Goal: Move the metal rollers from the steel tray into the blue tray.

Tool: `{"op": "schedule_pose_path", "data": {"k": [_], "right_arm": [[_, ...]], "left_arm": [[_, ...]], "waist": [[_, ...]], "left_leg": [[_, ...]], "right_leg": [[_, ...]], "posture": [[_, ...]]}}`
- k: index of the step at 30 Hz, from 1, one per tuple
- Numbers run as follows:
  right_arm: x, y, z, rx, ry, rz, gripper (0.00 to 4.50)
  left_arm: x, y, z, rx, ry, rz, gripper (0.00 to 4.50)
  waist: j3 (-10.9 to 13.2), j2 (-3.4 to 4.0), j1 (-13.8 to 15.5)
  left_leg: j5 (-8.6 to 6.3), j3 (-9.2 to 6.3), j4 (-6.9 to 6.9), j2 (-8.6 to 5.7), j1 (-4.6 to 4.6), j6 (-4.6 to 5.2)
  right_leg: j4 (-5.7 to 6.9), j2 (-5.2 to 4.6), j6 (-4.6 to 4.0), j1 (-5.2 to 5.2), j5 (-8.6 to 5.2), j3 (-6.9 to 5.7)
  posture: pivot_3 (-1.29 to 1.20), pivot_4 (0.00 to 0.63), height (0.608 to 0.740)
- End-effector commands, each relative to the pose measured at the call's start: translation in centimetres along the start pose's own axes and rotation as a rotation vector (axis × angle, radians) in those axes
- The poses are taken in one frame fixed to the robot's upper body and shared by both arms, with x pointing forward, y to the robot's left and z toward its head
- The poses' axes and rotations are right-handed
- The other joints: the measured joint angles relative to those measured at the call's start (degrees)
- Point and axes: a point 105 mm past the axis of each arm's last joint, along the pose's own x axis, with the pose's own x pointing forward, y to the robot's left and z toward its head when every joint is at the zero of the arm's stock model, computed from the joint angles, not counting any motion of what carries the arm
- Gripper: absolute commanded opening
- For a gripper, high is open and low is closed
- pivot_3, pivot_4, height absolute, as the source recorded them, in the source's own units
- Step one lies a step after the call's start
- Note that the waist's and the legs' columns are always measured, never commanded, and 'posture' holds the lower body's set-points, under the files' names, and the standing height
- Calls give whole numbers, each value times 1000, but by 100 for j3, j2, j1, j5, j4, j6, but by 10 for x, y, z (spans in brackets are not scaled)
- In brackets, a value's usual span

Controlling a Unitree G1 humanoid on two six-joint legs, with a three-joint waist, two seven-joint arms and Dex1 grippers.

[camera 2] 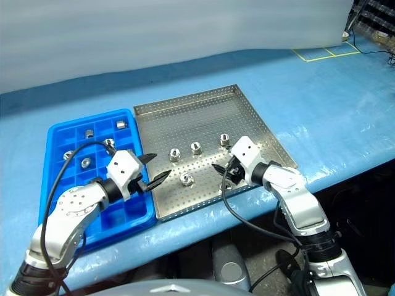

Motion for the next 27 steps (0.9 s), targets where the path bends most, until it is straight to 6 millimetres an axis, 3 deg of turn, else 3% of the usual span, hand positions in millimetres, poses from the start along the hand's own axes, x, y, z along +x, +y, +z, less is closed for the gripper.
{"op": "schedule_pose_path", "data": {"k": [1, 27], "right_arm": [[-3, -2, 12, -26, -40, -3, 3700], [-3, -1, 12, -29, -41, -1, 3700]], "left_arm": [[0, 1, 8, 20, -26, 2, 3282], [1, 0, 8, 23, -26, -8, 3282]], "waist": [[0, 0, 0], [0, 0, -3]], "left_leg": [[0, 0, 0, 0, 0, 0], [0, 0, 0, 0, 0, 0]], "right_leg": [[0, 0, 0, 0, 0, 0], [0, 0, 0, 0, 0, 0]], "posture": [[-244, 150, 740], [-249, 150, 740]]}}
